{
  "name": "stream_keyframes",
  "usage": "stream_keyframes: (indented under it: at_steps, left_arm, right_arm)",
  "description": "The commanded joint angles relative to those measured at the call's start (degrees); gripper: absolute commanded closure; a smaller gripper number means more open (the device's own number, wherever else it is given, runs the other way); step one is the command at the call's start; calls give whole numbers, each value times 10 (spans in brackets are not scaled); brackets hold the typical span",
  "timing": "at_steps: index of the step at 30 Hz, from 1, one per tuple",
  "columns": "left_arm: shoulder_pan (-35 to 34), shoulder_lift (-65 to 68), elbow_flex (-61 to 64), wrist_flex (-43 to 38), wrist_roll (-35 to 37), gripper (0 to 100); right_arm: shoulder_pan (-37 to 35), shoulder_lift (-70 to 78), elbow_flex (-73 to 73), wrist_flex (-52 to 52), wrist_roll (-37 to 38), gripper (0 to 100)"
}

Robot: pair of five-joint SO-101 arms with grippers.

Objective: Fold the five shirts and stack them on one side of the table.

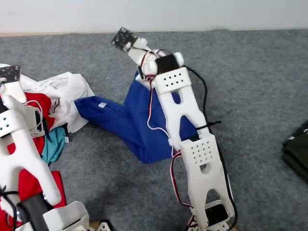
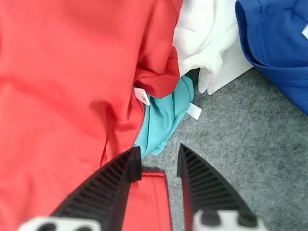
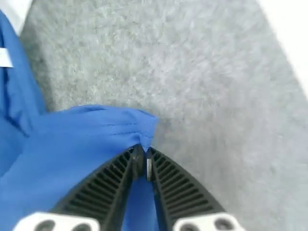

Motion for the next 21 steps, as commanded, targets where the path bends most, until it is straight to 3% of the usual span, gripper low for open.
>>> stream_keyframes:
  at_steps: [1, 5, 8, 21]
  left_arm:
    - [18, -8, -8, -4, 4, 863]
    - [57, -8, -27, 24, 3, 863]
    - [84, -7, -57, 44, 3, 863]
    - [156, -5, -136, 103, 4, 863]
  right_arm:
    - [7, -10, -106, 81, 7, 988]
    - [8, -13, -171, 169, 7, 988]
    - [27, -22, -211, 178, 4, 988]
    - [155, -305, -104, 178, 7, 988]
